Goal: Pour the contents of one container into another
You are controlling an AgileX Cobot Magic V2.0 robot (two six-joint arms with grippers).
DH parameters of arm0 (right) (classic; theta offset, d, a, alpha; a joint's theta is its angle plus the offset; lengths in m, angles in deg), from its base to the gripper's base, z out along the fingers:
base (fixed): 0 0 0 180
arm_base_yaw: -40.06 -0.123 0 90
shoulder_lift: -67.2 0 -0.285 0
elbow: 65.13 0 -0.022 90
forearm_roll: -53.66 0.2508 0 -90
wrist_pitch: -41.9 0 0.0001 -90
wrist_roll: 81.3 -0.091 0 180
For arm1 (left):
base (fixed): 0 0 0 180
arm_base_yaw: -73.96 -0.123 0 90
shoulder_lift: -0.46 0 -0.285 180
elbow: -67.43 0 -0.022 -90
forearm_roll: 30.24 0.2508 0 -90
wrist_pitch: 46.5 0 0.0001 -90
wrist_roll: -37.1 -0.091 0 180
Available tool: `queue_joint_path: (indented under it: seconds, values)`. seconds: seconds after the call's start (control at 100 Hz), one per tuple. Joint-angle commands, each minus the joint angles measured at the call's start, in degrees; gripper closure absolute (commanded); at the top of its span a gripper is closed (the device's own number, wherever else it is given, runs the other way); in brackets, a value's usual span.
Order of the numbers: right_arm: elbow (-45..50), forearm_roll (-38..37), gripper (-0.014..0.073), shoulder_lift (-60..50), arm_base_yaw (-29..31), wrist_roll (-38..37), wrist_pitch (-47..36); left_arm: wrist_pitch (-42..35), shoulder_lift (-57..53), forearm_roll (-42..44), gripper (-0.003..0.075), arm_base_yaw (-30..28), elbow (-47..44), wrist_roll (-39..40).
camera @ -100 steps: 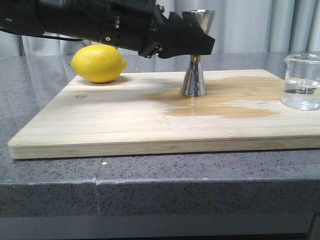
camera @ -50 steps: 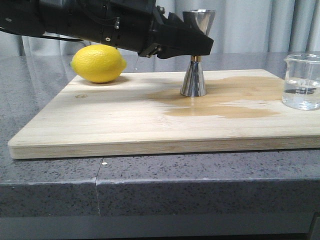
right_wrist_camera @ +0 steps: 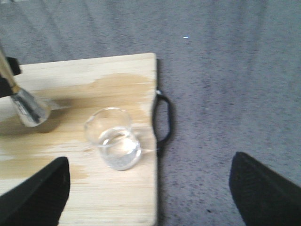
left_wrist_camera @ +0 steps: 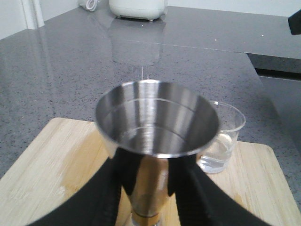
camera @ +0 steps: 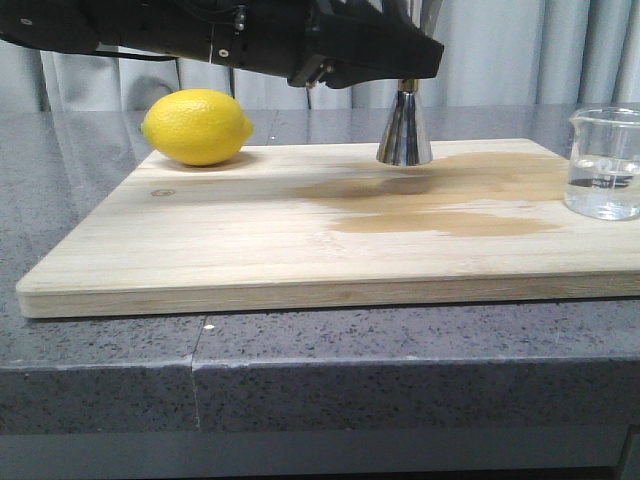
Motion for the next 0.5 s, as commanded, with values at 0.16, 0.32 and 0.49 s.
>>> queue_joint_path:
  seconds: [0.16,0.32,0.49]
  values:
    - [2.77,10.20,-0.0018,0.70,-0.01,8.20,-9.48,3.32,-3.05,-4.43,0.0542,0.24,1.93,0.67]
    - [3.85,14.44,-0.0018,1.46,-2.08,13.36,-10.07,3.88,-3.05,-4.43,0.0542,-0.85,1.93,3.74]
    - [3.88,14.44,-0.0018,5.22,-4.06,13.94,-10.53,11.37,-3.05,-4.35,0.0542,-3.92,1.69,4.42]
